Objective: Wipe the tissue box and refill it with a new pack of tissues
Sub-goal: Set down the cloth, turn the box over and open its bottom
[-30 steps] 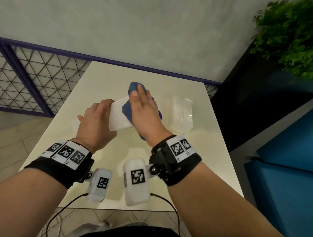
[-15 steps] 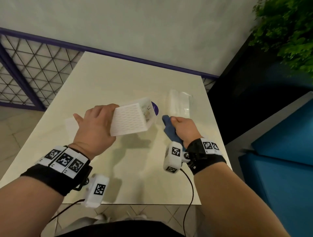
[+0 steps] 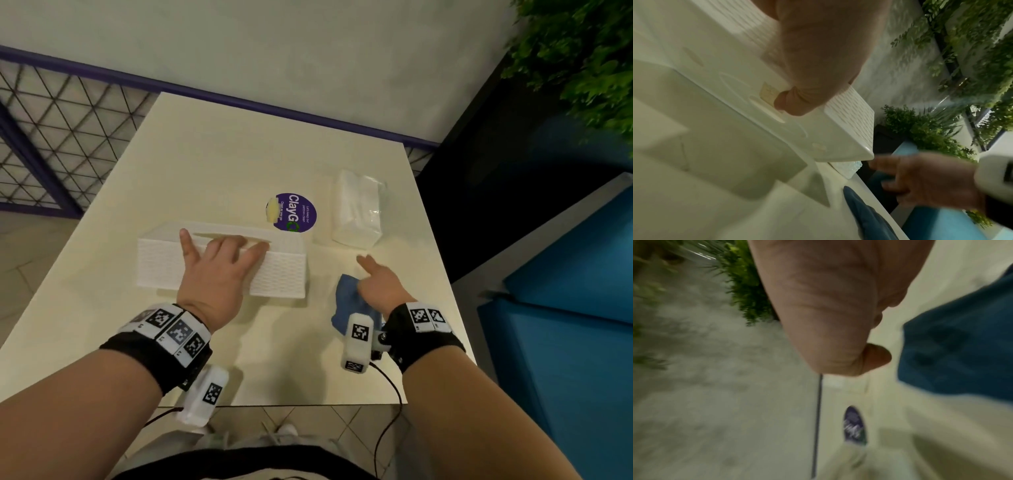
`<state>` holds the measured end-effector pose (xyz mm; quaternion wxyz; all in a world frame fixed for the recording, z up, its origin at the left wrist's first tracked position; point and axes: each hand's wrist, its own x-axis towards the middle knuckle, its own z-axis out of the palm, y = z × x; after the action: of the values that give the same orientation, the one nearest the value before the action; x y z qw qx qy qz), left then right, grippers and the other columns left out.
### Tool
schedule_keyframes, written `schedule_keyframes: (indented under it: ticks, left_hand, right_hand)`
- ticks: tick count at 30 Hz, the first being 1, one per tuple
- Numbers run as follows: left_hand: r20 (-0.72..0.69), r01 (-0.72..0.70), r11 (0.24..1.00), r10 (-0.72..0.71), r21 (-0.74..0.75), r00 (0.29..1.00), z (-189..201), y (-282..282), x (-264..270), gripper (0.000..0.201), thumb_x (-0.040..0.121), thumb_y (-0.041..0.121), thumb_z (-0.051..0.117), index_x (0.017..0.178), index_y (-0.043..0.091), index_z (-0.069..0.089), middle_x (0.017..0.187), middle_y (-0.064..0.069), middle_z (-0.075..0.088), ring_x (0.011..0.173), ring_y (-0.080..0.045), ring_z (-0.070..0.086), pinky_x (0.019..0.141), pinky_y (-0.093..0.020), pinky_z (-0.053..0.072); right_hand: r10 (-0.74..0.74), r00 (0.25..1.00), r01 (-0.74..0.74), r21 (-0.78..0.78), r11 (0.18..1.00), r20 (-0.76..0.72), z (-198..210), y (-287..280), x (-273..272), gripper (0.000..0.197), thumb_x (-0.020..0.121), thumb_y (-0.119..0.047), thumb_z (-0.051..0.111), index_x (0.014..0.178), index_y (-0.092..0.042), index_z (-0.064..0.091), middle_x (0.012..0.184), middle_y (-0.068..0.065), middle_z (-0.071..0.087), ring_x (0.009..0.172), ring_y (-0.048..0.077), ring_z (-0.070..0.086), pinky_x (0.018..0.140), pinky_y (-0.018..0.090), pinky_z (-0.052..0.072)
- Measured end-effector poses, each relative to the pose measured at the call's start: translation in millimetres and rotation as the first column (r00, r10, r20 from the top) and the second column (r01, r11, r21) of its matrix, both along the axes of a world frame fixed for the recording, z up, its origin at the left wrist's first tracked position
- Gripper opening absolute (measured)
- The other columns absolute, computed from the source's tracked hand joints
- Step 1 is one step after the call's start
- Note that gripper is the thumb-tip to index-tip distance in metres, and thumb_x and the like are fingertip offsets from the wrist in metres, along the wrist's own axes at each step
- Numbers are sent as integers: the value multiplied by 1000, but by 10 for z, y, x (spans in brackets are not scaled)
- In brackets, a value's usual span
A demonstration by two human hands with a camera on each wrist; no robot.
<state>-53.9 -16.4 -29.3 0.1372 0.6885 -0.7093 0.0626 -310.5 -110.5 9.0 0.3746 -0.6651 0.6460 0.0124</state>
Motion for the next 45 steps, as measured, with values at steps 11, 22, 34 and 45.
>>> schedule_keyframes:
  ticks: [11,22,34,45]
  left_hand:
    - [-160,8,993,-26,-115,987,25,-31,103,80,62,11,76,131,16,37,128,-10,57,129,-26,33,114,-60,6]
    - [-783,124,933,352,338,-513,94,115,304,49,76,27,73,117,4,59,107,-6,69,99,-19,61,98,-36,41]
    - [-845,259,916,387,307,-369,281,24,278,73,57,30,80,123,7,61,123,-16,66,121,-38,56,107,-56,39]
    - [-836,338,915,355,219,-419,230,97,257,92,45,37,94,125,6,59,121,-15,67,111,-33,64,88,-45,56]
  right_hand:
    - [561,826,-562,-170,809,-57,364,33,1408,87,72,-44,77,144,-24,34,140,4,52,125,25,52,103,39,45]
    - [243,881,-293,66,954,405,235,-16,1246,60,86,-26,70,140,-25,44,122,0,63,100,3,59,79,19,48]
    - [111,737,-282,153,947,667,314,87,1293,80,66,-7,86,135,-29,51,114,-4,71,108,14,67,94,37,55]
    - [124,744,-327,196,924,657,316,73,1250,83,63,-1,86,133,-30,53,107,-7,73,106,12,68,93,35,56]
